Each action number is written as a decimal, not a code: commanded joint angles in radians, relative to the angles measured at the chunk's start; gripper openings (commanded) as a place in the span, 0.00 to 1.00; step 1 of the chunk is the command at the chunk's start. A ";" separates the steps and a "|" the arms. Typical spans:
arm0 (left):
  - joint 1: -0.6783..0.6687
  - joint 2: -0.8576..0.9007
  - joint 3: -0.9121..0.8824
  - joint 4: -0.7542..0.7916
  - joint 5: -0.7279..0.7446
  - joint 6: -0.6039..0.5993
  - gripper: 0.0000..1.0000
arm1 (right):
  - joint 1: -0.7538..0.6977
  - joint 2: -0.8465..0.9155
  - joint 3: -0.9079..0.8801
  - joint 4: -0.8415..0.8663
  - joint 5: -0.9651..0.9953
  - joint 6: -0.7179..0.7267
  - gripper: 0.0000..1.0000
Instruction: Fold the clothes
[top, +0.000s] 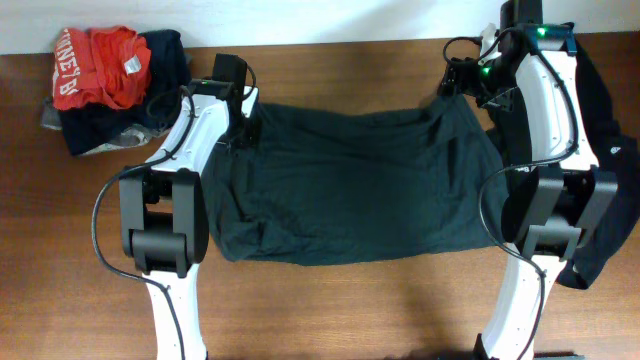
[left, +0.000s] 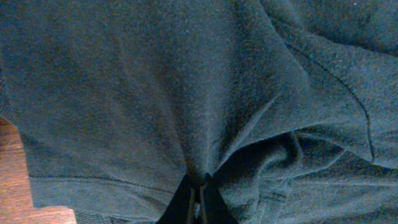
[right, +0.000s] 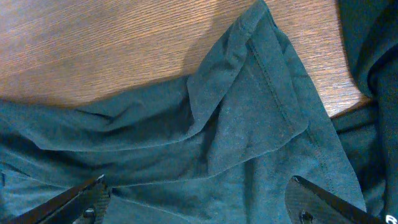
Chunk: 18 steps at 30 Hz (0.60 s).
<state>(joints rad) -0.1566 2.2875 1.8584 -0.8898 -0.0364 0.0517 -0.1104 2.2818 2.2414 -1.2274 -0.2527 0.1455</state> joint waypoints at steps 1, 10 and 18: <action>0.000 -0.010 -0.005 -0.009 -0.016 -0.003 0.01 | -0.001 -0.016 0.006 -0.003 0.002 -0.011 0.92; 0.000 -0.024 0.159 -0.175 -0.013 -0.045 0.01 | -0.001 -0.014 0.006 -0.008 0.002 -0.012 0.90; -0.001 -0.025 0.206 -0.189 -0.012 -0.063 0.01 | -0.001 0.014 -0.042 0.005 0.002 -0.032 0.81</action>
<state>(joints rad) -0.1570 2.2871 2.0499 -1.0760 -0.0418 0.0059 -0.1104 2.2818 2.2257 -1.2266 -0.2527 0.1303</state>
